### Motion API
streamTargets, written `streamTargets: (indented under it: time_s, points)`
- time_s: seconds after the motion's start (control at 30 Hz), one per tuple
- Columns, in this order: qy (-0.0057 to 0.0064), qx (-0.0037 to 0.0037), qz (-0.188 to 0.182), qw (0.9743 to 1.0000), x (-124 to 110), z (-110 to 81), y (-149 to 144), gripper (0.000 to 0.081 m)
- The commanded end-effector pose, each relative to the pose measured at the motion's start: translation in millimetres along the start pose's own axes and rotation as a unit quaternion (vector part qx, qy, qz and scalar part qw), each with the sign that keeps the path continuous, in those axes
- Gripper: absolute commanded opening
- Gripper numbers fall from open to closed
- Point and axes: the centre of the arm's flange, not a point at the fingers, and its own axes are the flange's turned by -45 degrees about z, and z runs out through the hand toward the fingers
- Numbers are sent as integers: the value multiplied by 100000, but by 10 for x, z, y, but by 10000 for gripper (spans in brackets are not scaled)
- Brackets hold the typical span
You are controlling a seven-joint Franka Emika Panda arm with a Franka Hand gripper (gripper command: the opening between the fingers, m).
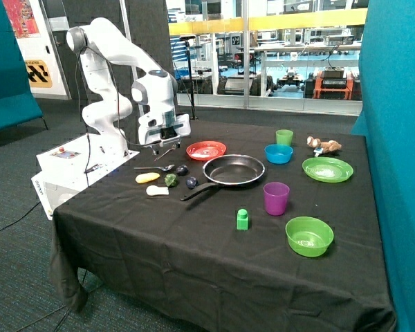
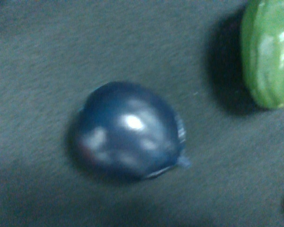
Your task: Cook the capsicum and place it on a plate
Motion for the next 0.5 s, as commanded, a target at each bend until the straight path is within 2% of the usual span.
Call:
streamTargets:
  time_s: [0.0, 0.47]
  points:
    - [-243, -26, 778, 99997, 191, 125, 281, 19]
    - [-243, -27, 1211, 99992, 319, 336, 519, 0]
